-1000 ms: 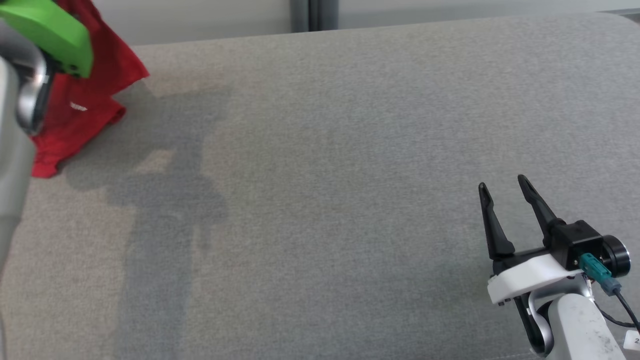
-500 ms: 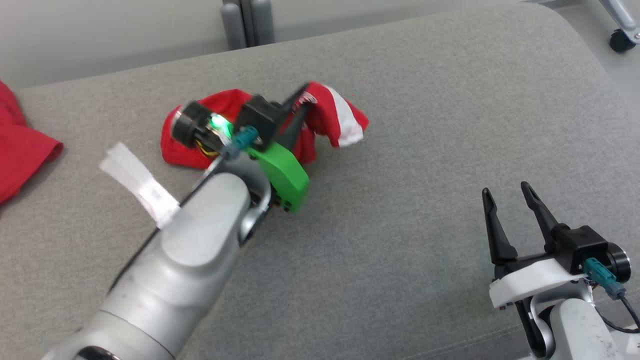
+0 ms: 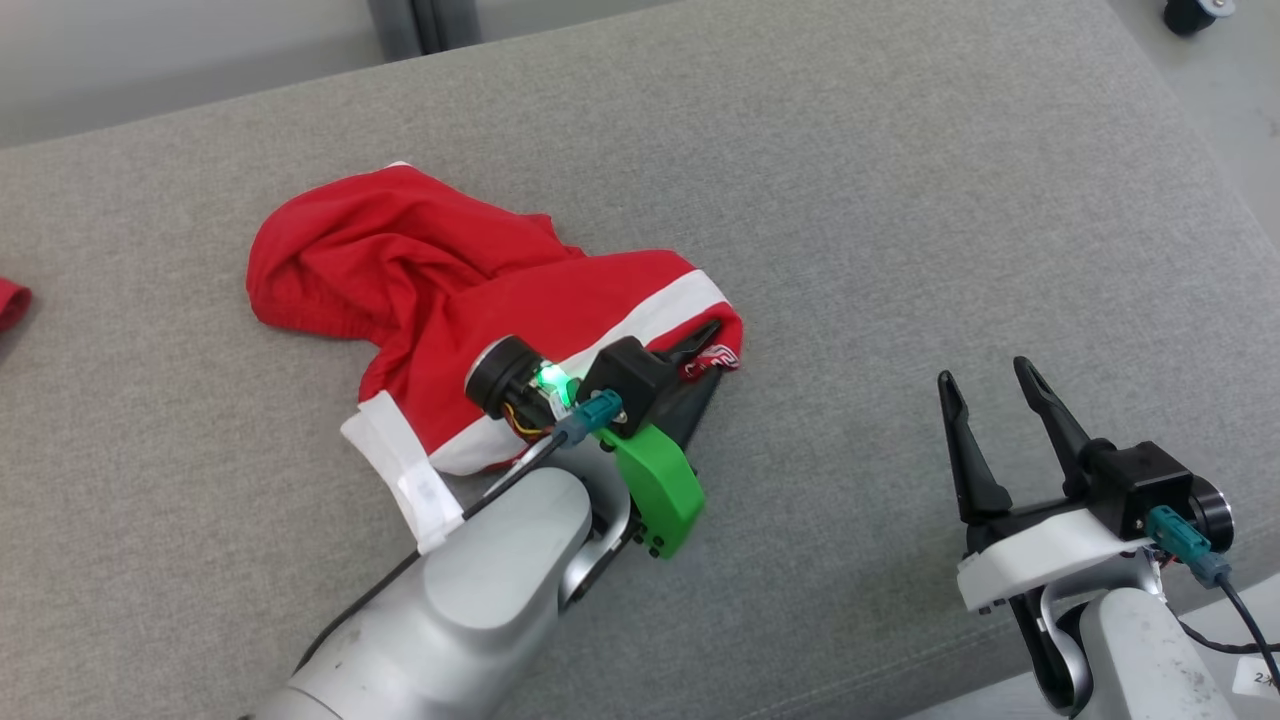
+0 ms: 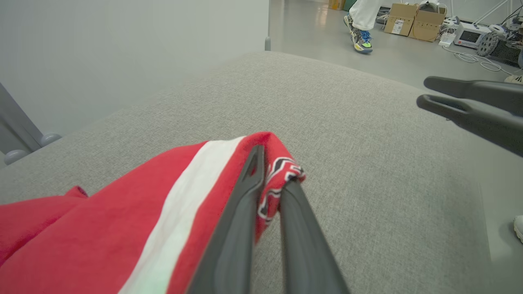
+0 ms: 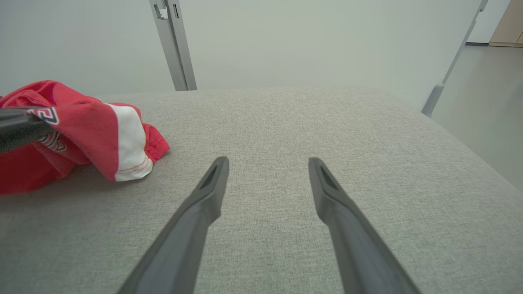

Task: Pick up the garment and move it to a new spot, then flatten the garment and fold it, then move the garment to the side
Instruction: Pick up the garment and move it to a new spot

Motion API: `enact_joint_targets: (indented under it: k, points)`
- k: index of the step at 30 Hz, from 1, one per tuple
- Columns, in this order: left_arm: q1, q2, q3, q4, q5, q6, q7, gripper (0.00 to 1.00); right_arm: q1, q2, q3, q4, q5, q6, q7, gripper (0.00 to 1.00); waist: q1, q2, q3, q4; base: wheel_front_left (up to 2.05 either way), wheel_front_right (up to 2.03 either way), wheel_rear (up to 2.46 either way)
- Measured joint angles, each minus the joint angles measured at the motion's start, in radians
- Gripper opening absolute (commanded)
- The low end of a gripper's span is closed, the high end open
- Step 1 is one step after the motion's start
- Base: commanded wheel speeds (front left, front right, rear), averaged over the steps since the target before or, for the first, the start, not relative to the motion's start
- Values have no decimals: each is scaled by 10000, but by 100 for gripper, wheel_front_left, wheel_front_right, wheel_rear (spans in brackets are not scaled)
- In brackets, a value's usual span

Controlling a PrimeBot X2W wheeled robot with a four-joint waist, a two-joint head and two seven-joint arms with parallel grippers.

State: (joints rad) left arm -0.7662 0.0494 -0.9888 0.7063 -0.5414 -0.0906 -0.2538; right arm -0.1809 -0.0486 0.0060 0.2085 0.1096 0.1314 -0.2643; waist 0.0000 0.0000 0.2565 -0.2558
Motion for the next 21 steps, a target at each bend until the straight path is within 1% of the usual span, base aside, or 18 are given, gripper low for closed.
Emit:
enact_joint_targets:
  k: [5,9,13,18,21]
  points:
    - [192,-8,-451,-109,-349,33,-38,100,-13,0,31,54,6,0,0,100,0,0,-81,145,0,0,0]
    - [254,-4,-337,-301,-414,136,-73,100,-10,2,31,44,-77,0,2,100,0,0,-221,331,0,0,0]
    - [708,81,443,-982,-140,268,-88,100,4,2,-8,23,-232,0,2,100,0,0,-461,520,0,0,0]
    - [1895,604,1699,-1927,242,397,-104,100,38,0,-146,-19,-414,0,0,100,0,0,-855,753,0,0,0]
    - [2735,788,2554,-2405,454,514,-104,100,86,0,-205,-25,-510,0,0,100,0,0,-1125,879,0,0,0]
